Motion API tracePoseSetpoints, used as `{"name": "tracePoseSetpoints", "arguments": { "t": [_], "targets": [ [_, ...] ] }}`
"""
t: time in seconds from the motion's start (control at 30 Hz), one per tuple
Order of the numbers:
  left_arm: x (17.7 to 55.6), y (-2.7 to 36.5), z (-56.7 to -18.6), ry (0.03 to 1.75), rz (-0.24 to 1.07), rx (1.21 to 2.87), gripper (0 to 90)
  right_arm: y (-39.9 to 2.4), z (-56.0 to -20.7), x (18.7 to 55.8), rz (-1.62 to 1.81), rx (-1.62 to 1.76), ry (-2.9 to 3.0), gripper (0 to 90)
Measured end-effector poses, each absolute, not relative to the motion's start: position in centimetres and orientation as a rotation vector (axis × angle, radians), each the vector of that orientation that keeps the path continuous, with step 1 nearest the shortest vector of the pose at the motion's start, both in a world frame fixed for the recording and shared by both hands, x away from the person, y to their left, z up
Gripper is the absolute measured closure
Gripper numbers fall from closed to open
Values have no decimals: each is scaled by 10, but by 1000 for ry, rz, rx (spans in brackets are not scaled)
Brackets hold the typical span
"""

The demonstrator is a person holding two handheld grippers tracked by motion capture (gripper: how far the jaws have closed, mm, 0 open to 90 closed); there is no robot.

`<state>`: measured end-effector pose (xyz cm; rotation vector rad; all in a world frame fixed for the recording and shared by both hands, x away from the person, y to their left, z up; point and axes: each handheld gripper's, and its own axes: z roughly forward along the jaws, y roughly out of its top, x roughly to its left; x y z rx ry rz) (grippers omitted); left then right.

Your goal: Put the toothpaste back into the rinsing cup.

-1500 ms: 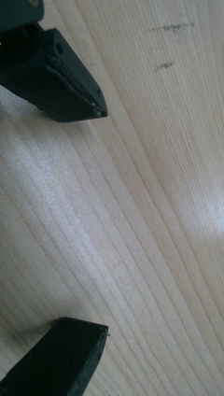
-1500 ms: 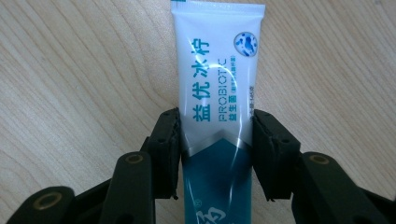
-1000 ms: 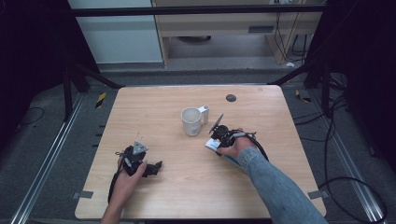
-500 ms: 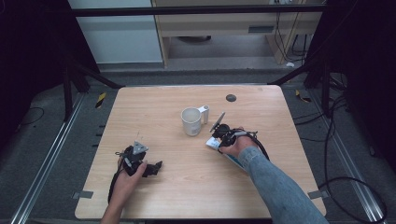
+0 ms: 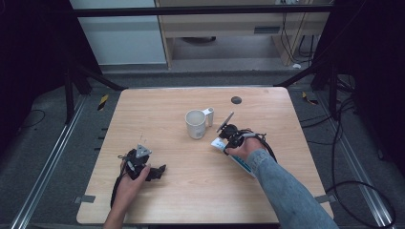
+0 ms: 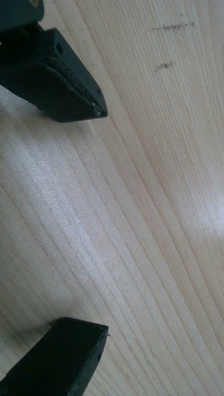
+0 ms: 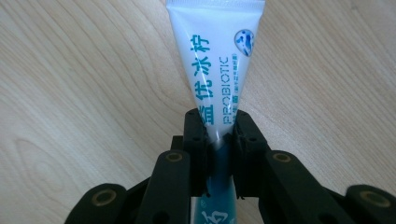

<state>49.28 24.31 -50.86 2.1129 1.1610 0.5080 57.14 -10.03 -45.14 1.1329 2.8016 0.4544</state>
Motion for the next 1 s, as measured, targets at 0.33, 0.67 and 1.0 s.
{"name": "tracePoseSetpoints", "arguments": {
  "t": [0.33,0.67,1.0],
  "targets": [
    [493,243,-509,1161,508,2113,0,-108,-429,571,500,1163,2786,785],
    [493,243,-509,1164,509,2107,0,-116,-397,573,548,1149,2721,785],
    [493,243,-509,1162,513,2110,0,-122,-374,576,661,1157,2626,786]
  ]
}}
